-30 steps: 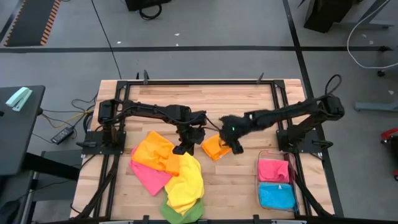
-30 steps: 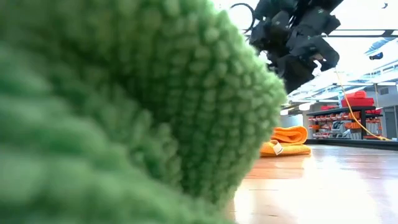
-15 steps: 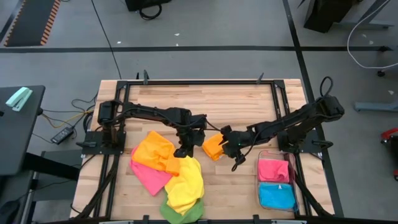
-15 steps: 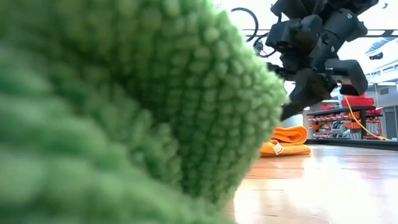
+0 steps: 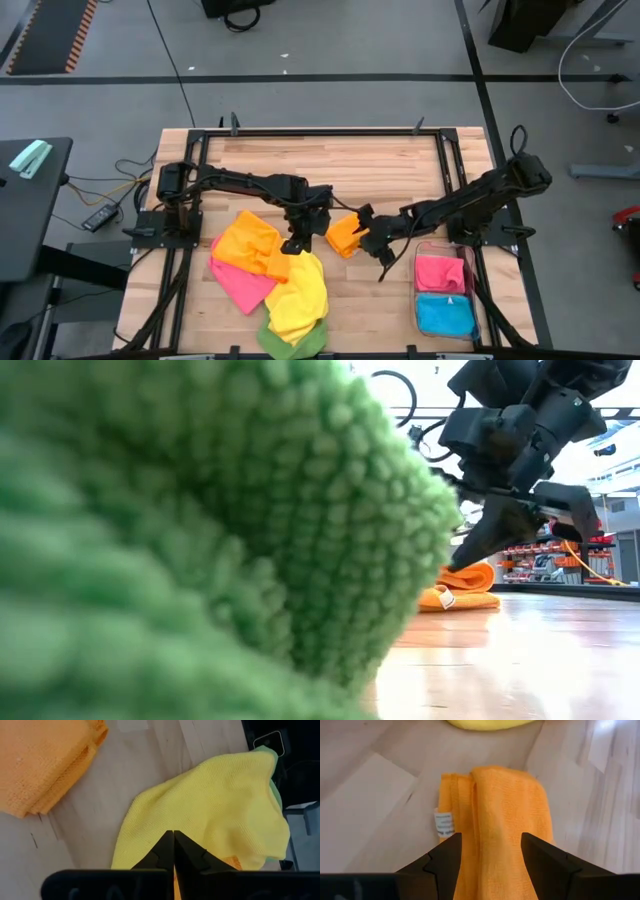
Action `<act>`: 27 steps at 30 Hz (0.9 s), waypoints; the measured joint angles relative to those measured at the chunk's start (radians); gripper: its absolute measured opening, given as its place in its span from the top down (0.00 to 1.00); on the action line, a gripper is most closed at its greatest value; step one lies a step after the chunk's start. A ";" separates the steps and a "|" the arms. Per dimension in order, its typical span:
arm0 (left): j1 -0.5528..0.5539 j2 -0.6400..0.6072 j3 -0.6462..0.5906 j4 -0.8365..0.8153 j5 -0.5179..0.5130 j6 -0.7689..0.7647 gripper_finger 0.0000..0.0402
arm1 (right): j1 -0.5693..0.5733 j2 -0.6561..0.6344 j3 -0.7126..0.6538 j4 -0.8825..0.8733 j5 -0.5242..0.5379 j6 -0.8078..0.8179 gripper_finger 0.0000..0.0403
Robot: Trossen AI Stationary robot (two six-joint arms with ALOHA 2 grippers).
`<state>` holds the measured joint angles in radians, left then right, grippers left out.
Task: Fold microfiber towels
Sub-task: Fold the orange towel
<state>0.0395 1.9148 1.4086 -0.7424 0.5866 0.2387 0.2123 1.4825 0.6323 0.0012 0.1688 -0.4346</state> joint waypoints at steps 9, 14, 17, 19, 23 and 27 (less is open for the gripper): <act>0.000 0.000 0.000 0.025 -0.004 -0.025 0.92 | 0.051 0.109 0.006 0.093 0.138 -0.055 0.47; 0.000 0.000 0.000 0.021 -0.007 -0.026 0.93 | 0.052 0.122 0.006 0.101 0.174 -0.041 0.52; 0.000 0.000 0.000 0.026 -0.007 -0.022 0.95 | 0.052 0.122 0.006 0.095 0.204 -0.032 0.61; 0.000 0.000 0.000 0.025 -0.007 -0.019 0.97 | 0.052 0.122 0.006 0.094 0.205 -0.036 0.69; 0.000 0.000 0.000 0.024 -0.007 -0.019 0.97 | 0.052 0.121 0.006 0.090 0.205 -0.040 0.84; 0.000 0.000 0.000 0.021 -0.007 -0.019 0.96 | 0.052 0.084 0.011 0.063 0.186 -0.045 0.92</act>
<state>0.0395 1.9152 1.4082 -0.7216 0.5797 0.2197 0.2641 1.5666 0.6429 0.0642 0.3548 -0.4796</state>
